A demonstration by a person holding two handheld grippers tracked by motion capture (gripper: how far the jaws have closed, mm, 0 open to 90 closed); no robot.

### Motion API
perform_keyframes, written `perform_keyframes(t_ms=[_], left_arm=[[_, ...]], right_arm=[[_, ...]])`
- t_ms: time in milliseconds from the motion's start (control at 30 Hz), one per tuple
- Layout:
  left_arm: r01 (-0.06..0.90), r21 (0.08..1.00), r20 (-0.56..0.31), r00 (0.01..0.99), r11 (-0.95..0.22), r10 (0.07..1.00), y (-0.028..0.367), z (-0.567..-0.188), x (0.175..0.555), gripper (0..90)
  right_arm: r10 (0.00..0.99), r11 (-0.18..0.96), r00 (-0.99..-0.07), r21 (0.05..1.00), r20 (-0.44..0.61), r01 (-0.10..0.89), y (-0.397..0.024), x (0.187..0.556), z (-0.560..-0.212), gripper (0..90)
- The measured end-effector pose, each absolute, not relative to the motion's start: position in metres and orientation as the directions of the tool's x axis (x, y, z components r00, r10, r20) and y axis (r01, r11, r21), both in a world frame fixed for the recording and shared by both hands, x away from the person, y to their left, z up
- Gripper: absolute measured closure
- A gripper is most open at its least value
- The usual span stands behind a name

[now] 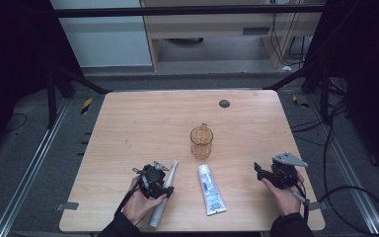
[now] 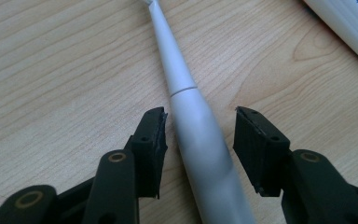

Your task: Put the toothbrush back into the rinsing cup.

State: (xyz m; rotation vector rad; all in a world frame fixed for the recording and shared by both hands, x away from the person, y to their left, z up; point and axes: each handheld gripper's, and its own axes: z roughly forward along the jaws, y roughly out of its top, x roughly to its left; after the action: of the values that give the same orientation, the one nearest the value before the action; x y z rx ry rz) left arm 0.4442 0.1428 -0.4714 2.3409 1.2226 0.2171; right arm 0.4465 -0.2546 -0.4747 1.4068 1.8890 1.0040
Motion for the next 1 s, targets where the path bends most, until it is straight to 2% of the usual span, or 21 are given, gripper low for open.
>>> perform_keyframes(t_ms=[500,867,1000], left_arm=[[0.748,0.451,-0.087,0.579,-0.486,0.811,0.143,-0.473,0.451,64.7],[0.736,0.442,-0.078,0.6,-0.512,0.796,0.143,-0.472,0.454,66.6],[0.734,0.448,-0.102,0.609,-0.51,0.786,0.146,-0.472,0.455,66.8]], right_arm=[[0.959,0.166,-0.282,0.831,-0.012,0.53,-0.254,0.447,-0.475,27.8],[0.959,0.167,-0.283,0.83,-0.012,0.532,-0.253,0.447,-0.475,28.2],[0.96,0.164,-0.281,0.83,-0.009,0.534,-0.254,0.447,-0.475,28.5]])
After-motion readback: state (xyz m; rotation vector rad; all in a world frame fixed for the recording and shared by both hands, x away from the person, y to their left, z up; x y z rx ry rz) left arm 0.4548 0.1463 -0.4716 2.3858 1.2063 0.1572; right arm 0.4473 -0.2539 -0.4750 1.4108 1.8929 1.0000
